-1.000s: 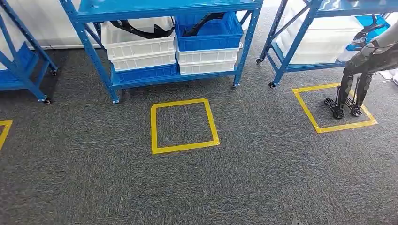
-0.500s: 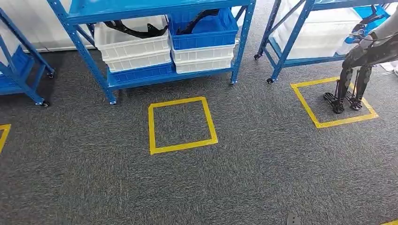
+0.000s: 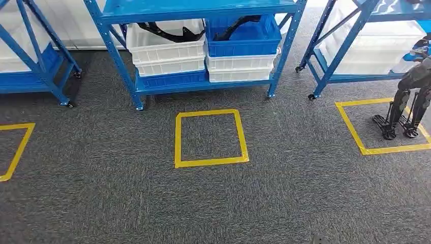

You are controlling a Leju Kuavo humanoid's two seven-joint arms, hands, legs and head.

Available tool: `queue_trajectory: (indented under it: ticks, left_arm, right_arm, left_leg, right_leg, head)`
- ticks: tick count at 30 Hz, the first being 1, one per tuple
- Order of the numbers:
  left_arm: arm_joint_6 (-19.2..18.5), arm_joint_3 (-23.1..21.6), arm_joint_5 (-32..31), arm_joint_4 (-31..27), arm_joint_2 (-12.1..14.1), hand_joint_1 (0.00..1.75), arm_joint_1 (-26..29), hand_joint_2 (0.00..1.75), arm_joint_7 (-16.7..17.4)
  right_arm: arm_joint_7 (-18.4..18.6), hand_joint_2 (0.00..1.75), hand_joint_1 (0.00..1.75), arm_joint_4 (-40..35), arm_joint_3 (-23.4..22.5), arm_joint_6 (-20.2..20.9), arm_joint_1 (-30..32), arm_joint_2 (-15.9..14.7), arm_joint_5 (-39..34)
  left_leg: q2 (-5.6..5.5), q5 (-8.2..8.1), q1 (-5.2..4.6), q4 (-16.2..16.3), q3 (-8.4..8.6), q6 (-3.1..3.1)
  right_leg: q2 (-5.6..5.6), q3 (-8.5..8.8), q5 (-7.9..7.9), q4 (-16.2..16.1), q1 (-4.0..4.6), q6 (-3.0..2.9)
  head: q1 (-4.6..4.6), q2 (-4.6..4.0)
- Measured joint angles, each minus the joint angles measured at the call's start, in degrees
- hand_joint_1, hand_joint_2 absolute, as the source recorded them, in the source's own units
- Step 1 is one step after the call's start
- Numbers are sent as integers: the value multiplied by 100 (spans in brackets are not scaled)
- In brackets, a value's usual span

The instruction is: Take the parts from the cabinet and place them on the table.

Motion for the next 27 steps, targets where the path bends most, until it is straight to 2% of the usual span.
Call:
queue_trajectory:
  ticks: [1, 2, 3, 4, 5, 6, 7, 8, 9, 10, 12, 13, 14, 15, 16, 17, 18, 19, 20, 21, 22, 24, 25, 26, 27]
  left_arm:
    - [0, 0, 0, -2, 0, 0, -1, 0, -4]
    - [-2, 0, 0, -2, -2, 0, -19, 0, -9]
    - [0, -2, 2, -4, 0, 0, -33, 0, -13]
    - [-2, -2, 0, -4, 0, 0, -43, 0, -24]
    - [-2, -2, 0, -4, 0, 0, -57, 0, -24]
    - [-2, -2, 0, -4, 0, 0, -47, 0, -22]
    - [-2, -2, 0, -4, 0, 0, -34, 0, -18]
    - [-4, -2, 2, -4, 0, 0, -6, 0, -17]
    - [-4, -2, 7, -4, 0, 0, 13, 0, -15]
    - [-4, -2, 9, -2, 2, 0, 20, 0, -15]
    - [-4, -2, 9, -2, 15, 0, 29, 0, -17]
    - [-4, -2, 9, -2, 22, 0, 41, 0, -15]
    - [-4, -2, 9, 0, 26, 0, 43, 0, -20]
    - [-9, -2, 7, 0, 26, 0, 27, 0, -20]
    - [-9, -2, 15, 0, 26, 0, 30, 0, -13]
    - [-7, -2, 15, 0, 35, 0, 37, 0, -17]
    - [-9, -2, 15, -2, 37, 0, 43, 0, -31]
    - [-22, -2, 15, -2, 37, 0, 45, 0, -50]
    - [-44, -2, 17, -2, 37, 0, 50, 0, -66]
    - [-57, -2, 18, -2, 37, 0, 56, 0, -77]
    - [-63, -2, 17, -2, 37, 0, 59, 0, -92]
    - [-79, -2, 24, -2, 39, 0, 69, 0, -114]
    - [-81, -2, 28, -2, 39, 0, 65, 0, -125]
    - [-83, -2, 33, -2, 37, 0, 65, 0, -133]
    - [-85, -2, 35, -2, 37, 0, 67, 0, -140]
  right_arm:
    - [0, 0, 0, 2, 13, 0, 11, 4, -11]
    - [0, 0, 0, 2, 33, -7, 24, 4, -22]
    - [0, 0, 0, -4, 44, -15, 41, 2, -48]
    - [0, 0, 0, -9, 46, -13, 38, 2, -48]
    - [0, 0, 0, -9, 48, -13, 22, 2, -48]
    - [0, 0, 0, -9, 50, -15, 13, 2, -52]
    - [-2, 0, 0, -9, 52, -15, 17, 0, -52]
    - [0, 0, 0, -7, 55, -15, 31, 0, -55]
    - [0, 0, 0, -4, 61, -15, 57, 0, -55]
    - [0, 0, 0, -2, 74, -15, 69, 2, -57]
    - [0, 0, 0, -2, 87, -15, 57, 24, -55]
    - [0, 0, 0, 2, 87, -20, 88, 24, -57]
    - [-2, 0, 0, 2, 94, -24, 50, 24, -52]
    - [0, 0, 0, 2, 96, -31, 44, 24, -57]
    - [-2, 0, 0, 2, 100, -28, 51, 24, -57]
    - [0, 0, 0, 2, 114, -28, 47, 33, -57]
    - [-13, 0, 0, 0, 127, -29, 37, 33, -57]
    - [-46, 0, 0, 0, 131, -31, 26, 42, -52]
    - [-81, 0, 0, 0, 131, -33, 12, 35, -55]
    - [-105, 0, 0, -2, 133, -33, 5, 28, -52]
    - [-118, 0, 0, -2, 138, -31, 17, 31, -54]
    - [-125, 0, 0, 0, 149, -11, 77, 46, -98]
    - [-129, 0, 0, 2, 155, -2, 110, 44, -116]
    - [-133, 0, 0, 4, 164, 11, 123, 44, -131]
    - [-136, 0, 0, 4, 166, 22, 131, 46, -164]
  left_leg:
    - [42, -31, 8, -32, 38, -37]
    - [84, -86, 12, -48, 91, -69]
    - [55, -137, 35, -22, 161, -97]
    - [-63, -169, 29, 241, 47, -113]
    - [-104, -288, 27, 733, -261, -129]
    - [-130, -444, 29, 1310, -662, -142]
    - [-131, -501, 29, 1788, -1057, -153]
    - [-131, -441, 29, 2036, -1352, -153]
    - [-131, -203, 27, 2005, -1534, -142]
    - [-130, 170, 27, 1750, -1588, -122]
    - [-146, 1095, 23, 769, -1474, -74]
    - [-190, 1009, 0, 875, -1462, -53]
    - [-189, 950, -28, 723, -1353, -7]
    - [-191, 752, -34, 566, -1258, 51]
    - [-191, 719, -33, 546, -1238, 97]
    - [-181, 665, -21, 496, -1158, 151]
    - [-161, 631, 15, 391, -1001, 183]
    - [-133, 570, 10, 304, -835, 203]
    - [-110, 522, 8, 245, -718, 225]
    - [-83, 455, 6, 185, -583, 222]
    - [-57, 389, 4, 134, -446, 224]
    - [-42, 217, -10, 51, -113, 228]
    - [-8, 121, -20, 31, 44, 230]
    - [18, 18, -40, 9, 229, 228]
    - [72, -93, -64, -18, 386, 227]
  right_leg:
    - [33, 4, -48, 17, 20, -56]
    - [77, 49, -76, -5, 14, -99]
    - [103, 143, -97, -57, -20, -134]
    - [120, 219, -148, -83, -22, -181]
    - [138, 288, -193, -100, -24, -219]
    - [168, 358, -253, -107, -23, -232]
    - [203, 437, -324, -107, -23, -231]
    - [236, 527, -401, -107, -23, -228]
    - [274, 645, -491, -108, -24, -218]
    - [311, 769, -579, -108, -28, -206]
    - [361, 1033, -788, -114, -42, -163]
    - [389, 1100, -864, -178, -42, -120]
    - [414, 1134, -912, -186, -45, -71]
    - [405, 1160, -921, -249, -49, -42]
    - [398, 1244, -883, -312, -52, -1]
    - [400, 1234, -774, -234, -46, 41]
    - [374, 1127, -682, 34, -44, 68]
    - [286, 940, -535, 456, -37, 74]
    - [249, 673, -519, 844, -34, 70]
    - [238, 370, -632, 1187, -25, 79]
    - [226, 132, -861, 1375, -20, 82]
    - [204, -191, -1326, 1378, -21, 95]
    - [195, -260, -1373, 1232, -14, 74]
    - [178, -275, -1212, 957, 4, 13]
    - [120, -280, -766, 630, 46, -88]
  head:
    - [-63, -2]
    - [-76, -2]
    - [-44, -2]
    - [-111, -2]
    - [-153, -2]
    - [-194, -2]
    - [-218, -2]
    - [-233, 0]
    - [-240, -2]
    - [-247, -2]
    - [-266, -2]
    - [-286, -2]
    - [-354, -2]
    - [-354, -2]
    - [-336, -2]
    - [-336, -2]
    - [-311, -2]
    - [-271, -2]
    - [-242, -2]
    - [-221, -2]
    - [-205, -2]
    - [-177, -2]
    - [-153, -2]
    - [-102, -2]
    - [-39, -2]
